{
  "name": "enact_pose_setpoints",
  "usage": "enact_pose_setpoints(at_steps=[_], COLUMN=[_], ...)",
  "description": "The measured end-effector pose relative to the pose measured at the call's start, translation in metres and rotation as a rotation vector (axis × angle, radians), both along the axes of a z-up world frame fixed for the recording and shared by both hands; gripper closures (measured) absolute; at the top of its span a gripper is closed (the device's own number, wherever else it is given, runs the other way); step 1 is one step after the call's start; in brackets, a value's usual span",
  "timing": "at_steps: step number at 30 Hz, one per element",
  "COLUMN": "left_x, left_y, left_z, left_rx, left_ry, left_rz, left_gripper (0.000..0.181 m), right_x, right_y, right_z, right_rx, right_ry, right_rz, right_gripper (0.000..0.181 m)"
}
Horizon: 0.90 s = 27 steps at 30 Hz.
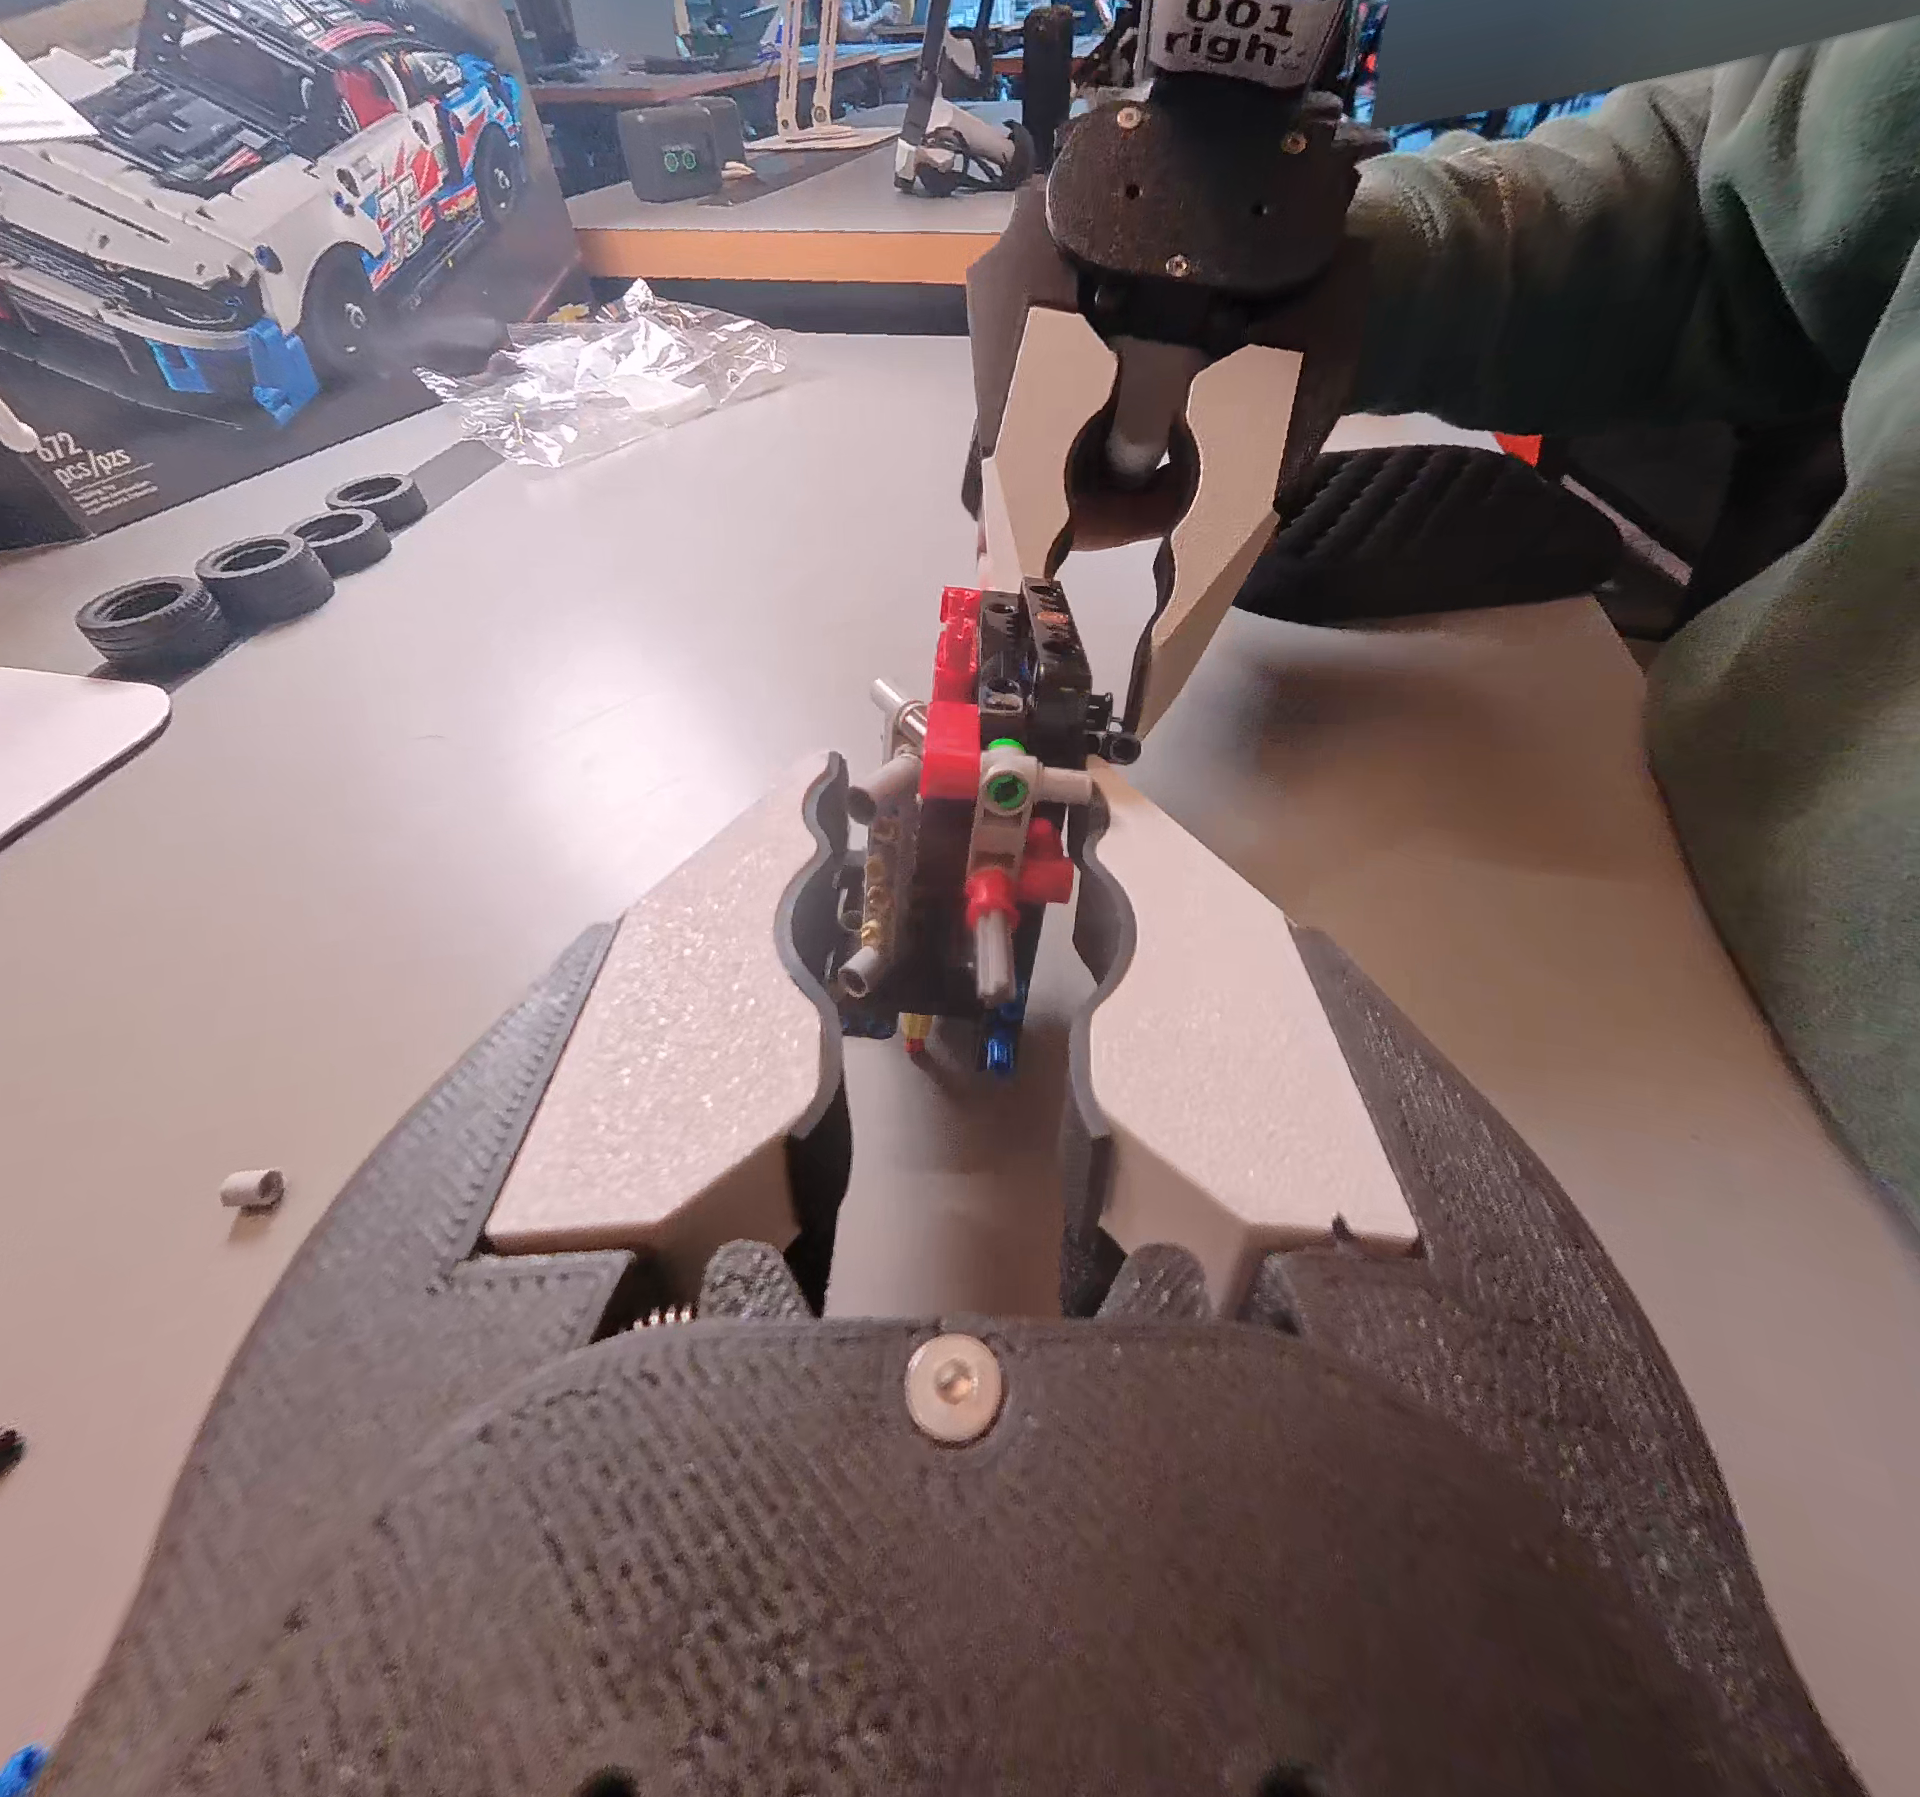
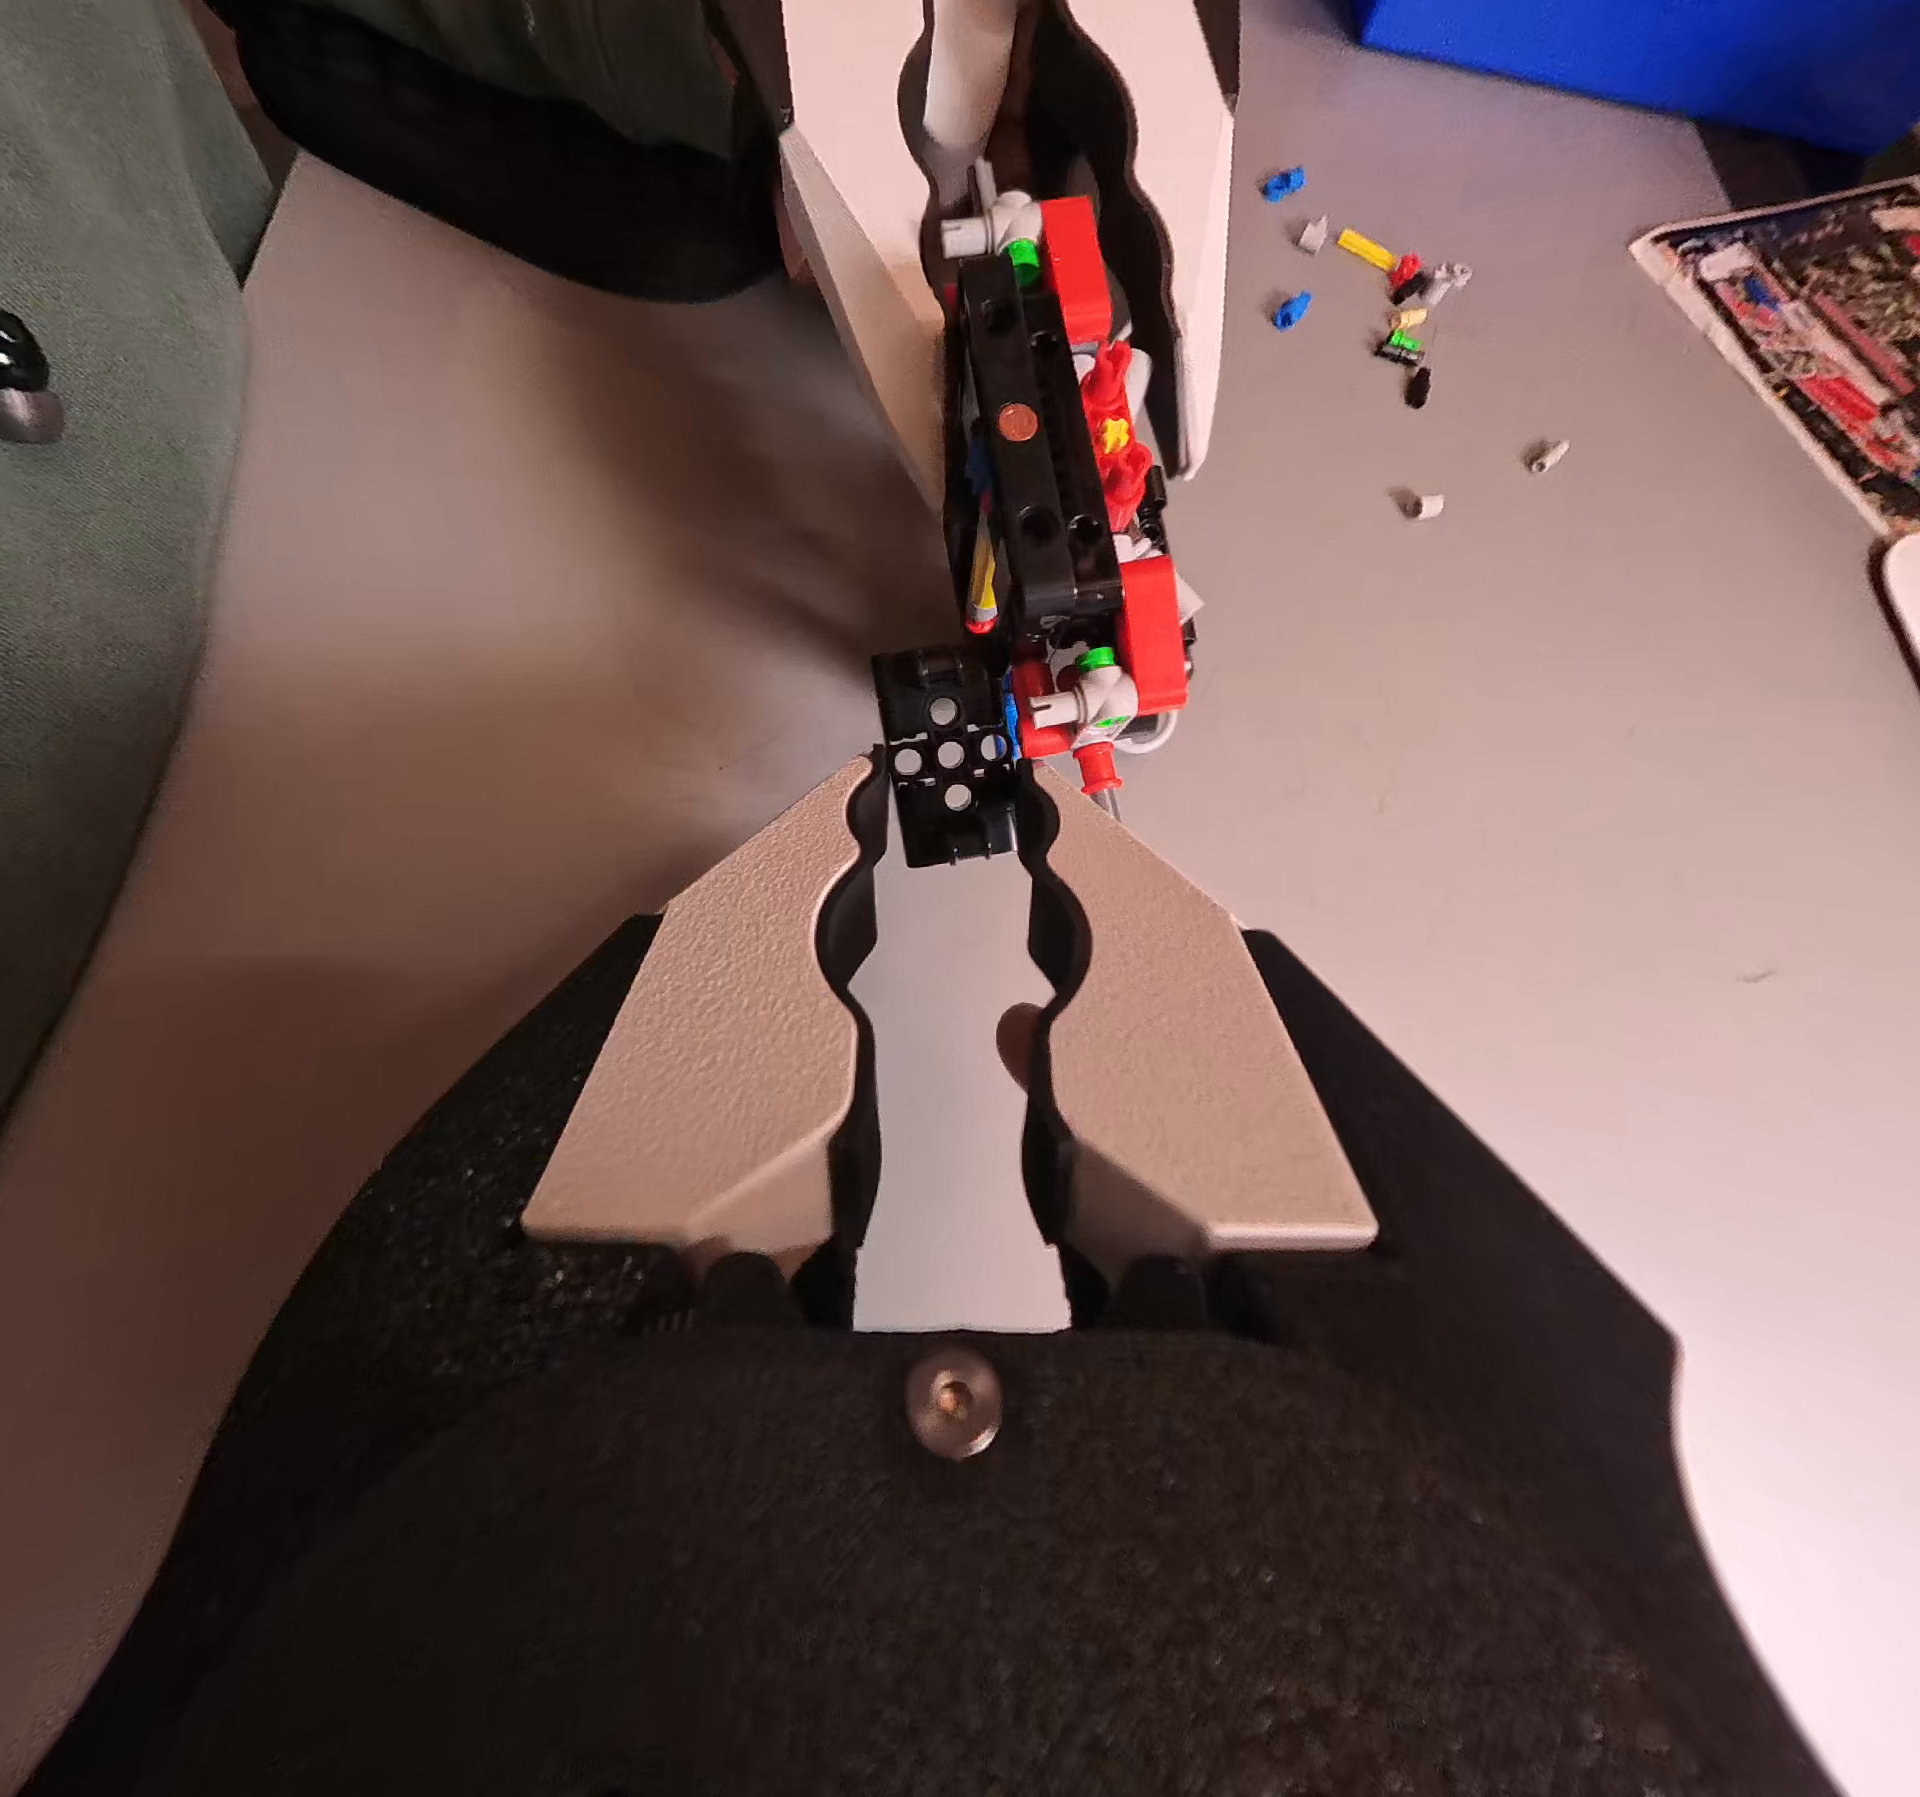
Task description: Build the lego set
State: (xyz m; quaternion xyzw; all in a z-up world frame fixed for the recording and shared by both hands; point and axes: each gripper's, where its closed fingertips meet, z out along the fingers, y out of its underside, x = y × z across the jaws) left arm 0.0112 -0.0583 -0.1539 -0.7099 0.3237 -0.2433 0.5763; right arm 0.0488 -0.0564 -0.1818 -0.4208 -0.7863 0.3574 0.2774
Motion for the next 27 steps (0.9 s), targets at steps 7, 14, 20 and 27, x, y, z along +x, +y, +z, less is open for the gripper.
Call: enact_pose_setpoints(at_steps=[7,14,20,27], left_x=[-0.006,-0.016,-0.022,-0.017], left_y=[-0.003,-0.003,-0.001,0.006], left_z=[0.004,0.002,-0.003,-0.001], left_rx=[0.028,0.055,0.098,0.055], left_ry=[0.112,0.309,0.392,0.355], left_rz=[0.023,0.073,0.093,0.088], left_gripper=[0.138,0.148,0.157,0.157], right_x=[-0.011,-0.020,-0.024,-0.014], right_y=[-0.005,-0.009,-0.008,0.002], right_z=[0.008,0.008,0.011,0.058], right_rx=[0.022,0.042,0.035,-0.021], right_ry=[0.081,0.111,0.124,0.173], right_rz=[0.045,0.059,0.046,0.018], right_gripper=[0.158,0.158,0.158,0.158])
